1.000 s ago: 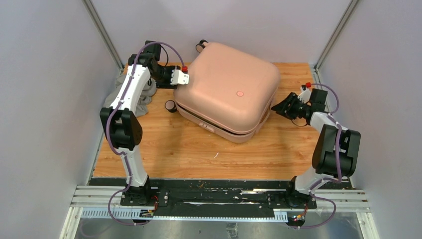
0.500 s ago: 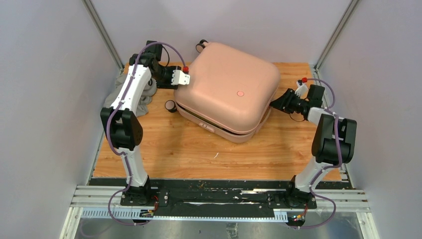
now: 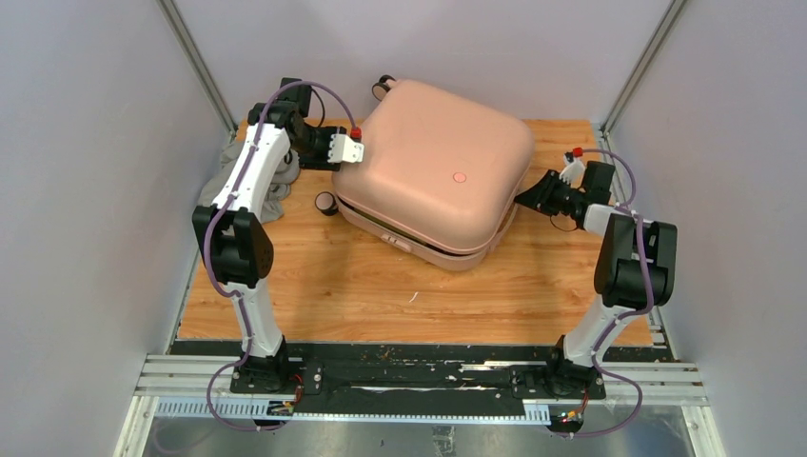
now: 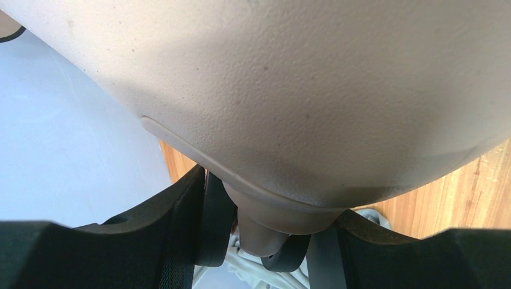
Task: Pack the luggage
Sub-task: Zip the luggage at the center of the board.
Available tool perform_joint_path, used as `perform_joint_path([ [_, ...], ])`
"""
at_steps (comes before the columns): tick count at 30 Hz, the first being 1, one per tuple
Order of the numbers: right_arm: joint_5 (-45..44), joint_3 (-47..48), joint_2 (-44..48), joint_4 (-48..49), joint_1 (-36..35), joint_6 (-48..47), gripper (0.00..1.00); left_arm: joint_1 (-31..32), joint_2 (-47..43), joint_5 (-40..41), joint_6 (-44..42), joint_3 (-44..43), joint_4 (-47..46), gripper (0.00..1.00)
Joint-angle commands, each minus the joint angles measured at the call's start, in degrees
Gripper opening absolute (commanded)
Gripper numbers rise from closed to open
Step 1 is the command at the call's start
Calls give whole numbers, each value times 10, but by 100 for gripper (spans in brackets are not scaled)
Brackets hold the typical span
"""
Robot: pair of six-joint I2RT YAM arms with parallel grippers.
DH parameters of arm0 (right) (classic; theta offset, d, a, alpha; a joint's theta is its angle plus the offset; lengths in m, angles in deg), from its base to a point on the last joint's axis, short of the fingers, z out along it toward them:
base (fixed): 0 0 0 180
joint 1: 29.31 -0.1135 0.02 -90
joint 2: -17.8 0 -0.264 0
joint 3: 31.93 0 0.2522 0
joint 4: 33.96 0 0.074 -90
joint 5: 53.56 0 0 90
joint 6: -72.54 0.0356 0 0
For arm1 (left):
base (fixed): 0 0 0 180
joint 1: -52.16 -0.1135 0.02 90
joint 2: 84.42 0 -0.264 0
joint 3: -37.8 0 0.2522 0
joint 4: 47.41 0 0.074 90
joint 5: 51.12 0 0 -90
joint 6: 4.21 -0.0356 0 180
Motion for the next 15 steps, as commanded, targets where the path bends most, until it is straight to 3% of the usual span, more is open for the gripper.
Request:
perform_joint_path([
  [1,5,26,6,-41,-33,-5,23,6,-25,-11,36,-24,-43,0],
  [4,6,11,2,-27,-35,27,1,7,-22,-10,37,-25,-43,0],
  [5,1,-12,6,-12,-36,37,0,7,-21,-9,37,-25,-43,0],
  [12,-5,-137,39,100,-45,111,0,9,1,7,39,-29,-43,0],
  [13,-8,-141,43,94,-47,112,2,9,2,7,40,-28,-43,0],
  [15,-26,-141,63,72,-49,111,19,9,0,3,40,-26,-43,0],
])
